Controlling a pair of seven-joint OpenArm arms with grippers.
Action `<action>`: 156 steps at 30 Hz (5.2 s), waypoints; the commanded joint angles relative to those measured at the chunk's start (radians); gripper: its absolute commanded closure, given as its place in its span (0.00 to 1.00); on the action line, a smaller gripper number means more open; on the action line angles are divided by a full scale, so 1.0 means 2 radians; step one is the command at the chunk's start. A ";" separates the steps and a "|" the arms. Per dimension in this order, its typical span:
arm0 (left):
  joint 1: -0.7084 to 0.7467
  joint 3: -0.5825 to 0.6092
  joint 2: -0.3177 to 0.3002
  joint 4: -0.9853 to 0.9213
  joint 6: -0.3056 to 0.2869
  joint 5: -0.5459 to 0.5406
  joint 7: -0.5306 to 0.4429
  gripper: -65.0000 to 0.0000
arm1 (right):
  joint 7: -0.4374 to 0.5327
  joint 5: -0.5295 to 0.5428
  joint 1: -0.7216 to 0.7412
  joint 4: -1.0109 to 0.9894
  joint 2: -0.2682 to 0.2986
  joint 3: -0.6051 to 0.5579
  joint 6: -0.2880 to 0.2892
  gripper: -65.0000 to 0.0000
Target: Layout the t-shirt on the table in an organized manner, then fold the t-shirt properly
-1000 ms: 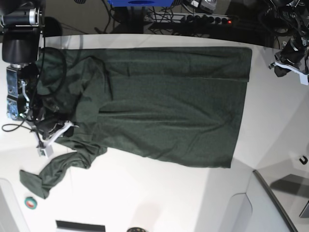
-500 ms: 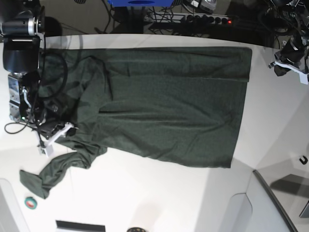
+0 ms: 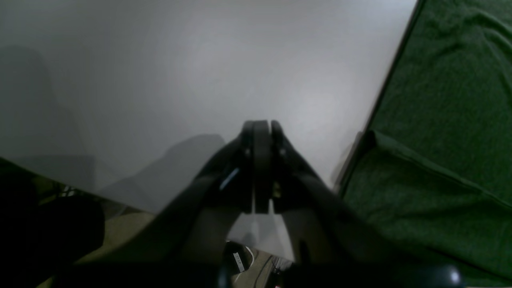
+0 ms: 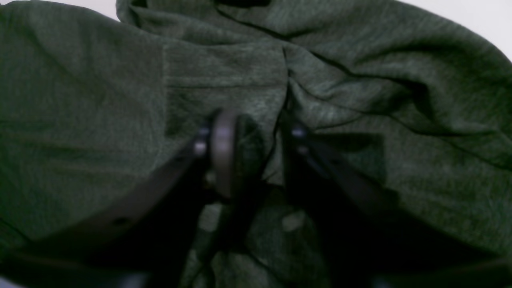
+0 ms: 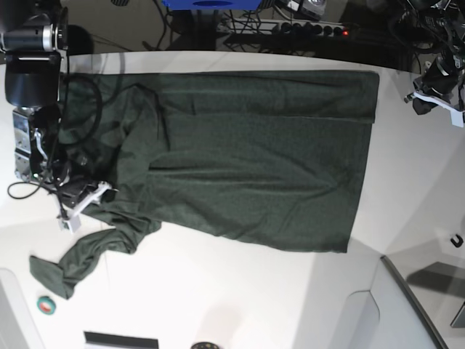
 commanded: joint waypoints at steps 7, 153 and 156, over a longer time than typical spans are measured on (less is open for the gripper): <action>0.000 -0.002 -0.010 0.006 -0.001 -0.006 -0.007 1.00 | 0.008 0.005 0.003 0.009 0.006 0.000 0.003 0.60; 0.092 -0.097 -0.011 0.010 -0.006 0.040 -0.010 1.00 | -0.019 -0.187 -0.048 0.117 -0.162 -0.477 -0.080 0.79; 0.092 -0.097 -0.011 0.009 -0.006 0.040 -0.010 1.00 | -0.019 -0.187 -0.046 0.114 -0.164 -0.476 -0.080 0.93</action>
